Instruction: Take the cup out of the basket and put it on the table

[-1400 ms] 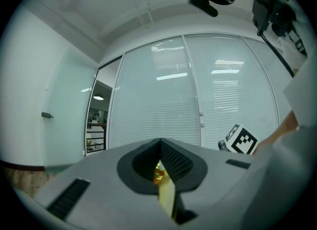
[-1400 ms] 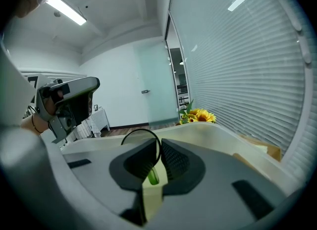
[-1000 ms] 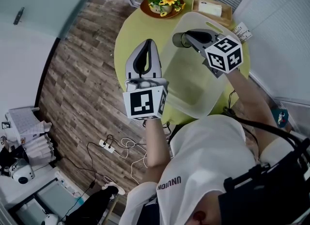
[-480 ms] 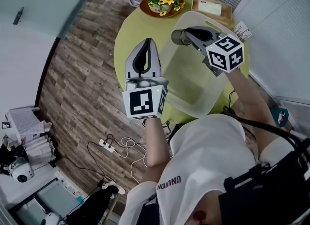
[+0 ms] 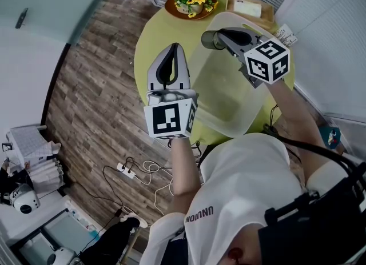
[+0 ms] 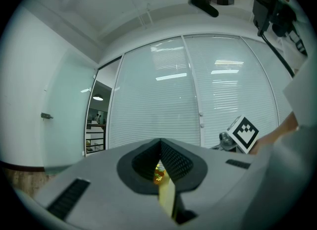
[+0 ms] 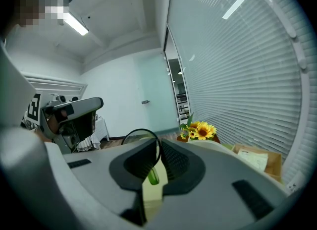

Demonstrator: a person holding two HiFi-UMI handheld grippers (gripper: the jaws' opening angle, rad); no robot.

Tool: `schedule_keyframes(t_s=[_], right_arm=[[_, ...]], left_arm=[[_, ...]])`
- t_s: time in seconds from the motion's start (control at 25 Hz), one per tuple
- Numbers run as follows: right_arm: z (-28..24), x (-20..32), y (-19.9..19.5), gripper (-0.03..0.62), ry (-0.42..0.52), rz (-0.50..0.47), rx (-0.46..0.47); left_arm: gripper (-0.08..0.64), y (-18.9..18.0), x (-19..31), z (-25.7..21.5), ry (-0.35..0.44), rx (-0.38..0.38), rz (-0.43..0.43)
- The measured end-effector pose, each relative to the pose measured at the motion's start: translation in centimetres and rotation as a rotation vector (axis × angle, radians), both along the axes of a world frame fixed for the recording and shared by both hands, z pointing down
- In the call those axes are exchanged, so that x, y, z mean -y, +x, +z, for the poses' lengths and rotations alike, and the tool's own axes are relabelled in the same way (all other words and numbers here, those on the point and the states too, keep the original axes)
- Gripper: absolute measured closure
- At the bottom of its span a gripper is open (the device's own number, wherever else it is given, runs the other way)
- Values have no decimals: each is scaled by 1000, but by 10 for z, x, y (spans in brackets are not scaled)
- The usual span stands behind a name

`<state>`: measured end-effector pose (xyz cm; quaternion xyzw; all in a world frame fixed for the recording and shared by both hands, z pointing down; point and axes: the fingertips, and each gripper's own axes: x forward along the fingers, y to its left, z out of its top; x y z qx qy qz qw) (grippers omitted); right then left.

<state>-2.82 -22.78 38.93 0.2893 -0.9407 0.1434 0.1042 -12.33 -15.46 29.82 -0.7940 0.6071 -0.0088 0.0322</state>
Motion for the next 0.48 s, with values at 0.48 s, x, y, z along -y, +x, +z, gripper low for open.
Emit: schedule_keyframes(t_s=[0.48], right_arm=[[-11, 2, 3, 548, 21, 22, 33]], left_arm=[[546, 1, 0, 0, -1, -1, 3]])
